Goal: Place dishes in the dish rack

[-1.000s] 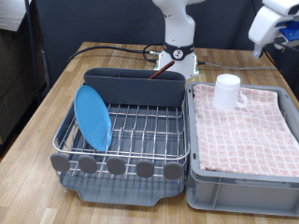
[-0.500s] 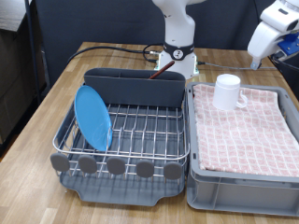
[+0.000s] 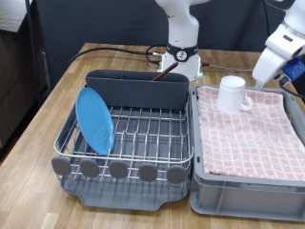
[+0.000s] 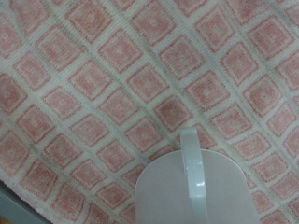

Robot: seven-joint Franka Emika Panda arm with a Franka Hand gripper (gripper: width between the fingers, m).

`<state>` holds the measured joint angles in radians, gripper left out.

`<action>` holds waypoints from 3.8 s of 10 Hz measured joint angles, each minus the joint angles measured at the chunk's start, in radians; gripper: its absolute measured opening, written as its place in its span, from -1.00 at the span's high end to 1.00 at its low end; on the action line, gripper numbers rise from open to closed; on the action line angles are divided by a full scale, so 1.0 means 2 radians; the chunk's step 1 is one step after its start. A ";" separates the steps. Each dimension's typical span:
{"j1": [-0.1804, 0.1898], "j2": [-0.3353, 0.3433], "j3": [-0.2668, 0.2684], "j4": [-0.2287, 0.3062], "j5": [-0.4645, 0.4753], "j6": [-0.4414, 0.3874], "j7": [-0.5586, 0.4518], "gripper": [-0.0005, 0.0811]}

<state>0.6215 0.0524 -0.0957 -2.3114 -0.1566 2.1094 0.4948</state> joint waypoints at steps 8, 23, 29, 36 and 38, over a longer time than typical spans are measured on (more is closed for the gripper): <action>0.000 0.032 0.001 -0.023 -0.010 0.037 -0.016 -0.98; -0.002 0.041 -0.015 -0.052 -0.017 0.074 -0.027 0.66; -0.002 0.018 -0.017 -0.025 -0.014 0.025 -0.024 0.81; -0.003 -0.053 -0.032 0.021 -0.042 -0.005 0.024 0.81; -0.004 -0.078 -0.034 0.020 -0.067 0.008 0.028 0.81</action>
<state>0.6128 -0.1036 -0.1641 -2.2706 -0.2914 2.1253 0.5501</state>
